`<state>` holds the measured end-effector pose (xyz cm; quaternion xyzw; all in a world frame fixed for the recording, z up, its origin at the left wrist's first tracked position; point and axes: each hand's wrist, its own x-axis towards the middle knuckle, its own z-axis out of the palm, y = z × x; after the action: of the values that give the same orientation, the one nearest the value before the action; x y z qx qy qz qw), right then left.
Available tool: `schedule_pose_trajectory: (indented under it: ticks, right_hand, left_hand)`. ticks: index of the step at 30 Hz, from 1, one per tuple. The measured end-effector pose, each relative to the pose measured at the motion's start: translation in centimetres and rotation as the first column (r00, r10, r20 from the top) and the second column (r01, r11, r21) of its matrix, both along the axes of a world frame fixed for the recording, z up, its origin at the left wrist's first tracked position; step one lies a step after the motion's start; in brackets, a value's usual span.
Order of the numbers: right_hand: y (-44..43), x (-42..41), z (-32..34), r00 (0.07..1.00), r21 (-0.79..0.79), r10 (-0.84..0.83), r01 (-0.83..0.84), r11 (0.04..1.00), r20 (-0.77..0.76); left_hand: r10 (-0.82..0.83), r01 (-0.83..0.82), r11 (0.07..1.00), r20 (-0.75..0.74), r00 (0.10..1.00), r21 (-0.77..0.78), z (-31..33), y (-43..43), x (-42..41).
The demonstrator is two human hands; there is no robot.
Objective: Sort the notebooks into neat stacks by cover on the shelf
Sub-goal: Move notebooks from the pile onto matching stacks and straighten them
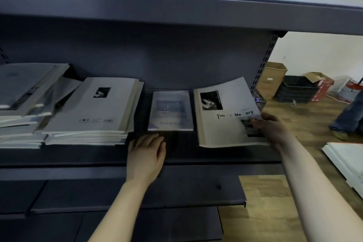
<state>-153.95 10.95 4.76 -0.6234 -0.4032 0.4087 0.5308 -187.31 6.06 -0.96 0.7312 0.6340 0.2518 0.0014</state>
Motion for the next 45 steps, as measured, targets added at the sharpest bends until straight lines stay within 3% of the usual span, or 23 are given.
schedule_pose_trajectory:
  ticks: [7,14,28,37,45]
  right_hand:
    - [1.5,2.7,-3.2,0.971,-0.047,0.042,-0.032,0.998,0.236]
    - [3.2,3.5,-5.2,0.887,-0.045,-0.086,0.119,0.992,0.453]
    - [3.5,2.3,-4.0,0.731,-0.076,-0.052,0.142,0.987,0.681]
    - [3.5,2.3,-3.3,0.571,-0.101,-0.003,0.151,0.983,0.821]
    - [3.4,2.6,-3.9,0.579,-0.146,0.033,0.150,0.978,0.814]
  left_hand:
    - [0.074,-0.074,0.997,-0.055,0.996,0.006,-0.3,0.3,0.3]
    - [0.088,-0.087,0.996,-0.060,0.994,0.020,-0.5,0.3,0.5]
    - [0.100,-0.099,0.995,-0.080,0.992,0.017,-0.5,0.4,0.6]
    - [0.099,-0.098,0.995,-0.072,0.992,0.018,-0.5,0.3,0.5]
    - [0.098,-0.097,0.995,-0.081,0.992,0.008,-0.6,0.3,0.5]
